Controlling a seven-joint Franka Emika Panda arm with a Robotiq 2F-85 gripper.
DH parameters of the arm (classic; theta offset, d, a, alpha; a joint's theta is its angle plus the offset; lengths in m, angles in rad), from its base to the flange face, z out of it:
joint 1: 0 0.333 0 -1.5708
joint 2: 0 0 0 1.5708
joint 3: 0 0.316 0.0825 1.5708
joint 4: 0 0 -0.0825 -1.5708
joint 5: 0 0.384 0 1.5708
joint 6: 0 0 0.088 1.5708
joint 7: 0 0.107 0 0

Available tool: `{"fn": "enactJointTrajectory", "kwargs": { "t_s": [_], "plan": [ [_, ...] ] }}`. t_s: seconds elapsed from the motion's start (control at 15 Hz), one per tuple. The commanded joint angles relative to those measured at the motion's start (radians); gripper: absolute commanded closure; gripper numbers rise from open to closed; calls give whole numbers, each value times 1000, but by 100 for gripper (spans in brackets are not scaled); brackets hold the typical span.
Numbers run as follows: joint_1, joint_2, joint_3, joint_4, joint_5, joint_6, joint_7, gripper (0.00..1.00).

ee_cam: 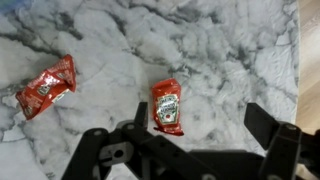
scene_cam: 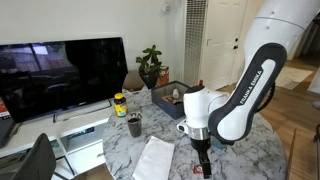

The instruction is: Pick up the silver cup and place it the right way up on the table, pick up the red ketchup sachets on the table and put them in the silver cup one by one

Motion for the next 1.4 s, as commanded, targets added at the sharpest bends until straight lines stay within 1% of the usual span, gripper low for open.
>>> {"fn": "enactJointTrajectory", "kwargs": {
  "t_s": [0.0,0.07,0.13,0.2,0.27,0.33,0.4,0.47,0.67,0.73,0.8,0.87,0.93,1.2,1.33],
  "plan": [
    [-13,57,8,40,-31,4,-18,23],
    [-15,64,9,45,-33,5,-19,32],
    [-15,70,7,49,-37,7,-18,37],
    [-12,75,3,52,-49,15,-23,42],
    [-8,80,-1,57,-54,16,-16,44],
    [-6,85,-3,62,-61,16,-13,35],
    [1,87,-13,66,-72,20,0,19],
    [0,90,-14,68,-76,23,0,19],
    [3,97,-29,74,-92,30,11,0],
    [-2,102,-28,78,-90,30,6,0],
    [-3,108,-28,82,-90,29,6,17],
    [-3,114,-30,87,-90,26,6,30],
    [-7,120,-27,89,-88,26,2,31],
    [-12,130,-26,94,-84,23,-1,62],
    [-17,123,-24,92,-80,24,-1,76]
  ]
}}
